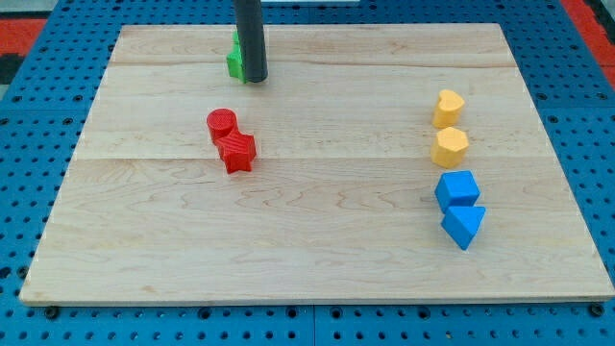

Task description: Keep the group of yellow blocks and group of blue blocks in a diagonal line

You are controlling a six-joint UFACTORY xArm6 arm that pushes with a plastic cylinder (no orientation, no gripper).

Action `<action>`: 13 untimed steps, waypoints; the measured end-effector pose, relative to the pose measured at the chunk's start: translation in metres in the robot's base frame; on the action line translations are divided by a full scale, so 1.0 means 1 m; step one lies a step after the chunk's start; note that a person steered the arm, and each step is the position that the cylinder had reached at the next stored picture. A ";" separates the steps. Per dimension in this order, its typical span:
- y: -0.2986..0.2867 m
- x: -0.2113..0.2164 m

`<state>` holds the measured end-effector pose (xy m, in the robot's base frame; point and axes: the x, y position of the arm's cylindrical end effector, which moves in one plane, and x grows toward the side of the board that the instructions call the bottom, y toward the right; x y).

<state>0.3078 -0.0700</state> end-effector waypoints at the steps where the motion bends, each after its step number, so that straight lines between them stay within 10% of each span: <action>1: 0.062 0.011; 3: 0.242 0.018; 5: 0.240 0.091; 7: 0.357 0.117; 11: 0.186 0.177; 13: 0.291 0.217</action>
<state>0.5249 0.2209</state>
